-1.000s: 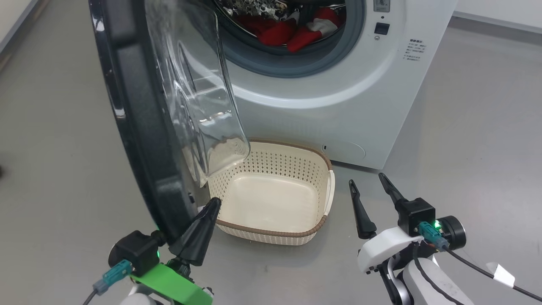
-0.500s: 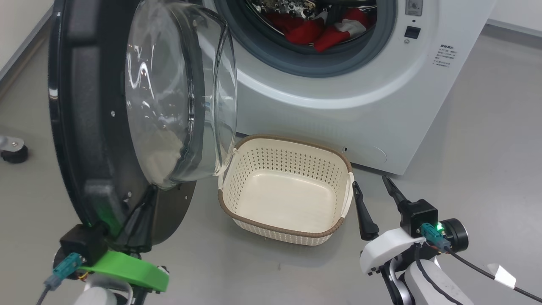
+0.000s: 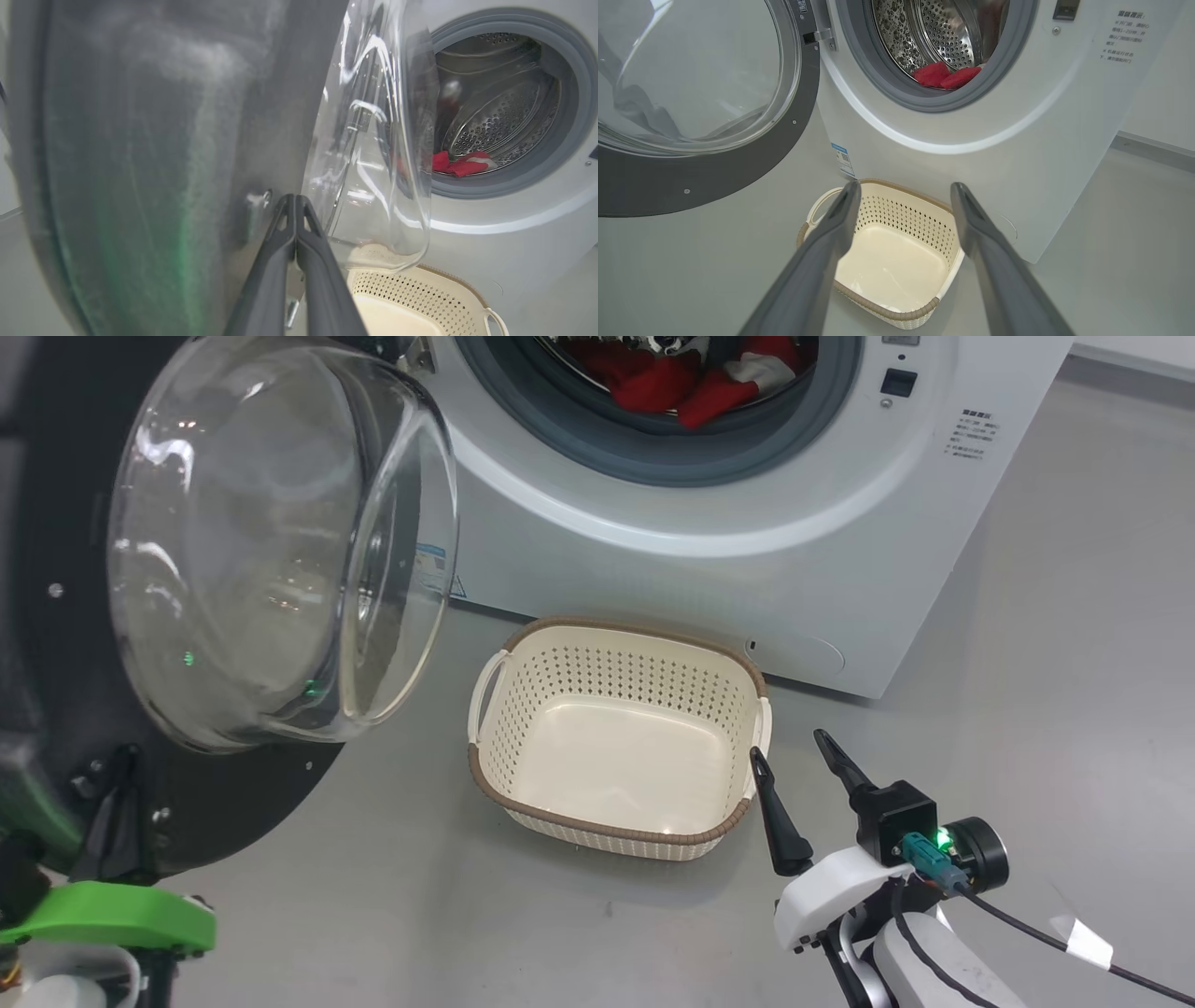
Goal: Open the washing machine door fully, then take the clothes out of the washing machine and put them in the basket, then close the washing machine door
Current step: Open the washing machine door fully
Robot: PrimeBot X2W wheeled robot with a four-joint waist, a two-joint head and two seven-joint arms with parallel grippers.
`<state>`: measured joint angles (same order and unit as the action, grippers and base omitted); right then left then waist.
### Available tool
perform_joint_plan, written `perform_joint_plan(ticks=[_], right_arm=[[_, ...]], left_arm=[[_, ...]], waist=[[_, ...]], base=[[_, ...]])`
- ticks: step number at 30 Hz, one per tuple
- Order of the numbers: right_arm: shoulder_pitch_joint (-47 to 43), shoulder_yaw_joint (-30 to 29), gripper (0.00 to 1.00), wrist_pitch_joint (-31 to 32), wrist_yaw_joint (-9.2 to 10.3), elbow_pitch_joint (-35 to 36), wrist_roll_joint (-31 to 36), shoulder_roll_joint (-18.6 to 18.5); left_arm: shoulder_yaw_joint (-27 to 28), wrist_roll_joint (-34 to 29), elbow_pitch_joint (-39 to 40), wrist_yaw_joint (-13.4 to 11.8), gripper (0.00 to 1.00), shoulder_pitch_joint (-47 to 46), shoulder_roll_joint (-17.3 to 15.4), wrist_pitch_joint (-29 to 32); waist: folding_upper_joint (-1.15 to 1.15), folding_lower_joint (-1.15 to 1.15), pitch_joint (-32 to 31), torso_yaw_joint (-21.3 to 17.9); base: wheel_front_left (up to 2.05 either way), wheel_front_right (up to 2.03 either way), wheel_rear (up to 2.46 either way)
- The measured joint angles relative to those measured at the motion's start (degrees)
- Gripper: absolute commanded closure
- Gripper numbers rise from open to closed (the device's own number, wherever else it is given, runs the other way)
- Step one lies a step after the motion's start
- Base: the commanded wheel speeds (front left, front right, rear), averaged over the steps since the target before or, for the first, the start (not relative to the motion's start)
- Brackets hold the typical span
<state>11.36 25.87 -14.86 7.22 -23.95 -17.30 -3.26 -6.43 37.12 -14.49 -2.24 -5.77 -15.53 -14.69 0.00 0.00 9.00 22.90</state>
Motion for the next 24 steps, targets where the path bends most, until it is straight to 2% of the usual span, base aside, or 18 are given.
perform_joint_plan(ticks=[10,17,24], right_arm=[[1.61,0.19,0.00,0.00,0.00,-0.24,0.00,-0.02],[2.77,-0.74,0.00,0.00,0.00,-0.46,0.21,-0.03],[2.83,-1.09,0.00,0.00,0.00,-0.55,0.22,-0.14]], left_arm=[[8.16,2.72,-5.72,-1.02,1.00,-3.02,-2.71,0.00],[10.98,2.72,-10.56,-1.05,1.00,-6.73,-4.70,-0.01],[12.54,2.82,-13.73,-1.07,1.00,-8.96,-5.13,-0.01]], waist=[[0.00,0.00,2.31,-3.04],[0.00,0.00,3.95,-4.76],[0.00,0.00,4.40,-5.38]], base=[[0.00,0.00,0.00],[0.00,0.00,0.00],[0.00,0.00,0.00]])
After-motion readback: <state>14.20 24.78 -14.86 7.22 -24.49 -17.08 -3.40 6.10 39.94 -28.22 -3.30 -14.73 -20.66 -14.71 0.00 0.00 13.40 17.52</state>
